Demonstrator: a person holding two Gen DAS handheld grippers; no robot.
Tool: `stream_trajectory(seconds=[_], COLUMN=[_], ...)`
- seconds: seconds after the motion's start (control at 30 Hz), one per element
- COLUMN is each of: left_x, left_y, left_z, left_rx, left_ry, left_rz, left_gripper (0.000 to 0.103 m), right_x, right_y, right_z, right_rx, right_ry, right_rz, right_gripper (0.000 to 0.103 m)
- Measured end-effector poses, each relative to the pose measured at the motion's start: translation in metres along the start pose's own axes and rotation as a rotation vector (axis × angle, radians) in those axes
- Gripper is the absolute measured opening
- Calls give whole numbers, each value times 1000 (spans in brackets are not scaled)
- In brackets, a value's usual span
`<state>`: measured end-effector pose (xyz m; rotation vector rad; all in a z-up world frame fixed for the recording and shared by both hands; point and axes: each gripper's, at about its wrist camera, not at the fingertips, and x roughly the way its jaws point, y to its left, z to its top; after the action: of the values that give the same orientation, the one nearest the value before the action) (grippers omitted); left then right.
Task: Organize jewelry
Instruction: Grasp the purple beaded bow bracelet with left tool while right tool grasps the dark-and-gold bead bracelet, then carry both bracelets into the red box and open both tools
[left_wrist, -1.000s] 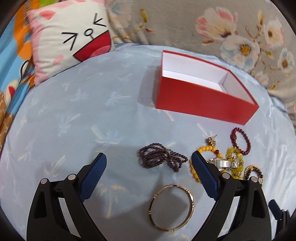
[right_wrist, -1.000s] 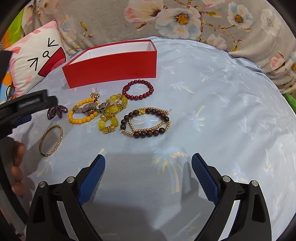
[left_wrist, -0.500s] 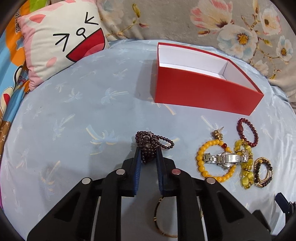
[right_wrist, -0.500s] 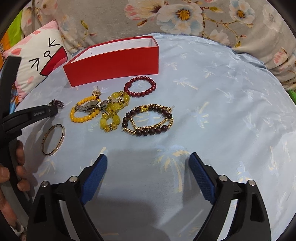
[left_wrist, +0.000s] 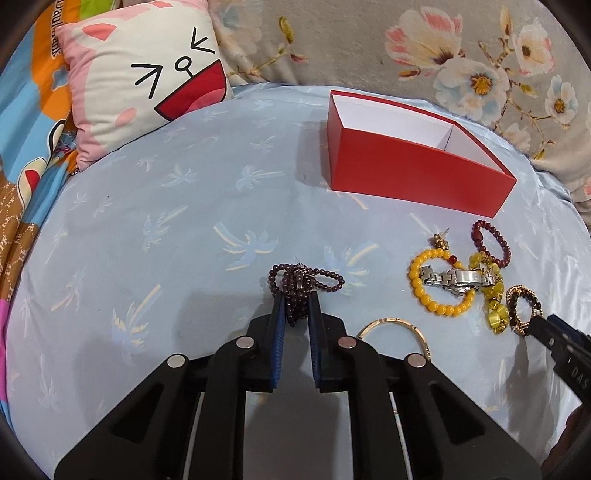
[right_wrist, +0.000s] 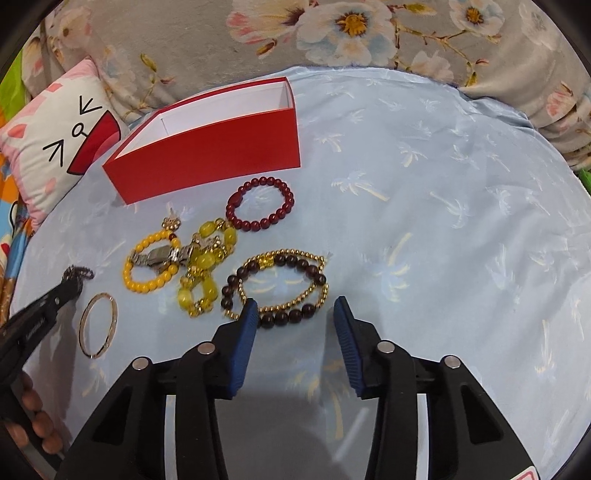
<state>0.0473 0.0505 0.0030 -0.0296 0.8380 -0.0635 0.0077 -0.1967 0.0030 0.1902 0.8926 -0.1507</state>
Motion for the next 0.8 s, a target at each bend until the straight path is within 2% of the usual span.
stream_trajectory(seconds=[0.17,0.3,0.5,0.8], left_x=[1,2,1,-21], left_y=[1,3,4,5], left_z=[-1,-1,-1,10], left_rx=[-2,-8,-13,-25], left_ry=[-4,-3,-5,-28], left_rz=[-7,-15,-25,-78], left_gripper=[12,12,12,12], right_x=[11,14,7,-32], right_y=[-4,-4,-5,-4], right_z=[9,10,9,19], right_rx=[8,0,0,0], right_ry=[4,-2,-25,-94], right_rz=[-18,-25,-12,44], right_gripper=[23,10,7,6])
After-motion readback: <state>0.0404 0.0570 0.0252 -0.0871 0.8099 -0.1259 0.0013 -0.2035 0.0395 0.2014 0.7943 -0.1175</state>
